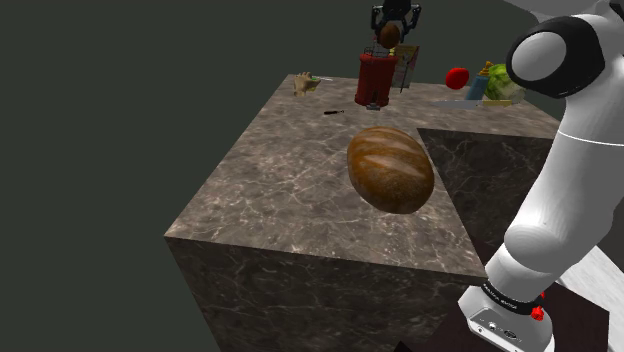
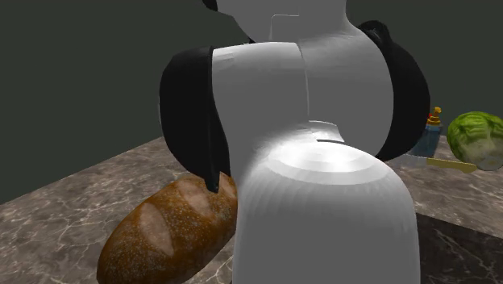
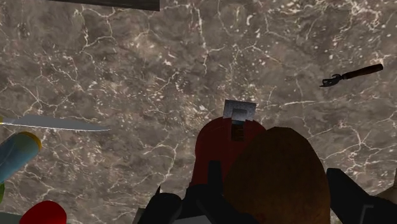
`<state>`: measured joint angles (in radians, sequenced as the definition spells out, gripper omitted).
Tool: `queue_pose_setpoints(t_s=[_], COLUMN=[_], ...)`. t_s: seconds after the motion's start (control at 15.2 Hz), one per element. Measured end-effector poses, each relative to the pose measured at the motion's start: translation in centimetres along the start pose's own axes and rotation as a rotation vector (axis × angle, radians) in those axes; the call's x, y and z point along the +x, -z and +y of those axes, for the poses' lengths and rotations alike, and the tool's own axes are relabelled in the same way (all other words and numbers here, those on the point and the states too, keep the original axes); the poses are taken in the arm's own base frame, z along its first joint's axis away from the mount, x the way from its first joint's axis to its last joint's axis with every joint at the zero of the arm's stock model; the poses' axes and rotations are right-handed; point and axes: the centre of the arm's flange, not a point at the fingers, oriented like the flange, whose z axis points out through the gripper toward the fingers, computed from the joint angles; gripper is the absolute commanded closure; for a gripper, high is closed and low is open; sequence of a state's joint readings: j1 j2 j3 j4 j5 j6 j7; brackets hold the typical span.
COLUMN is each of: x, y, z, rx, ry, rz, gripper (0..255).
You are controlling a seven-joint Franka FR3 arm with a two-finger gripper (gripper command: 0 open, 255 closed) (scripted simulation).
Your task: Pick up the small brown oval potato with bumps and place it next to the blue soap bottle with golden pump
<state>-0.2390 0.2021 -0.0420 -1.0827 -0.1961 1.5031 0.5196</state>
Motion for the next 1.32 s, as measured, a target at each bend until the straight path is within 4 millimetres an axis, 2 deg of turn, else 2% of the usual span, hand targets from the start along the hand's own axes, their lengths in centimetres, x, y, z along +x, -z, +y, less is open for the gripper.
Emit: queue_pose_setpoints(t_s=[0.2, 0.92, 1.12, 1.32], x=[0.7, 4.8, 5.9, 6.3], y=[0.1, -2.3, -2.2, -2.9], z=[2.6, 16.4, 20.4, 23.9], rx=[-0.001, -0.001, -0.001, 0.000], ry=[0.000, -0.002, -0.002, -0.001], rz=[-0.001, 0.000, -0.001, -0.001], gripper=[255, 255, 255, 255])
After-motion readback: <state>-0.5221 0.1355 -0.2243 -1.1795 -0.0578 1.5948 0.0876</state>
